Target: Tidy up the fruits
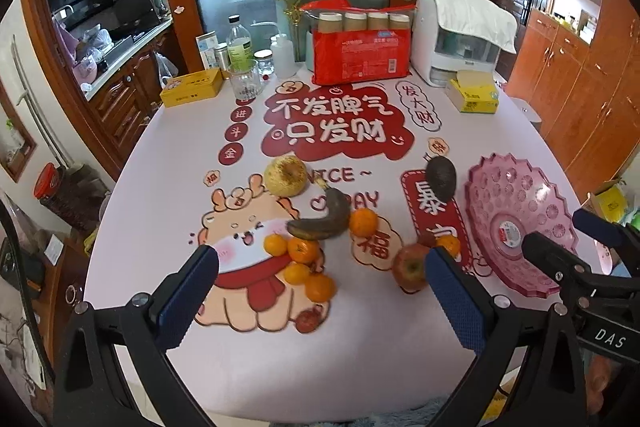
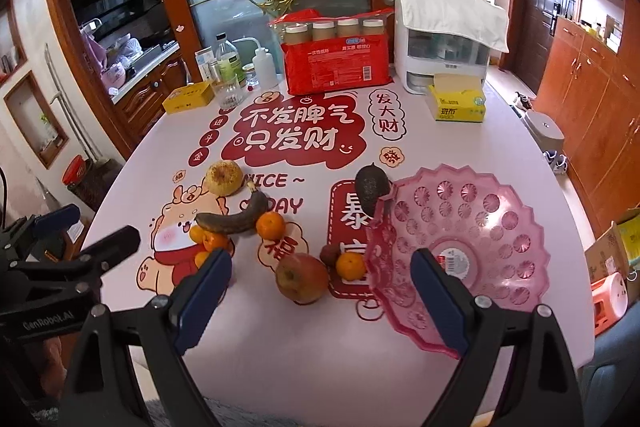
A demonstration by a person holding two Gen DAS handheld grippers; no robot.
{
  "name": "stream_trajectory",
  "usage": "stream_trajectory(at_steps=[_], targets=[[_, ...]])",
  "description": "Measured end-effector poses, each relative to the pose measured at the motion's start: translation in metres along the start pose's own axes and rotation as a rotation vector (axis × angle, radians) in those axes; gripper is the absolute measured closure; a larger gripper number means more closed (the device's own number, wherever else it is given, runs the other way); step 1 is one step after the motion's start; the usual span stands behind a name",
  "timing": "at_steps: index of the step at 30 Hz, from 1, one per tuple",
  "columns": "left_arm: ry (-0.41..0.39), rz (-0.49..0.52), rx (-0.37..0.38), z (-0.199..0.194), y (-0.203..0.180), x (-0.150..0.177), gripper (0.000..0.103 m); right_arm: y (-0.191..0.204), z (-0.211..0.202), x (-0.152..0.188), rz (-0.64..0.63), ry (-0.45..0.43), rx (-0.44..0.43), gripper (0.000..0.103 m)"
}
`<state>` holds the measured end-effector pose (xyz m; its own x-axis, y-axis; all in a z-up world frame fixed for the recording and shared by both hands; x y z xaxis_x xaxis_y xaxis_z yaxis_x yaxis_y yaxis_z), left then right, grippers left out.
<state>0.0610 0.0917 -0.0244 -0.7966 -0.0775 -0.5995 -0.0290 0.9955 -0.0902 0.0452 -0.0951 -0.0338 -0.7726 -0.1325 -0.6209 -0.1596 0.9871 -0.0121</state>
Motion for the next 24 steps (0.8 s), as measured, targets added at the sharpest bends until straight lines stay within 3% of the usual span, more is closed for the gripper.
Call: stream_trajectory(at_steps=[8,14,20,24], targets=[[0.089,0.008,0.063,0.033,0.051,-0.011,0.001,0.031,0.028,-0.006,0.026,0.051,0.013,0.011],[0.141,0.083,0.063,0.071,0.079,-0.007,0.001,0.041,0.062,0.007,0.084,0.135,0.031,0.012],[0.147,0.178,0.114,0.117,0.093,-0.008,0.001,0.042,0.097,0.036,0.172,0.22,0.044,0.018],[0.172,0.208,0.13,0.15,0.098,0.0,0.001,0.04,0.112,0.05,0.216,0.239,0.041,0.029]])
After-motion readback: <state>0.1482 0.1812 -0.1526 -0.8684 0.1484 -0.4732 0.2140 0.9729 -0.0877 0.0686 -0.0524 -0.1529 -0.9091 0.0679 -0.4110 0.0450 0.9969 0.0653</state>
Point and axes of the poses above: each gripper's, at about its wrist camera, not at the fingertips, and z roughly the way its jaws point, y to its left, x to its underside, the point moved 7 cm from there along z, roughly the way its jaws point, and after that the axes turned 9 degrees about -z, right-handed, at the moved point
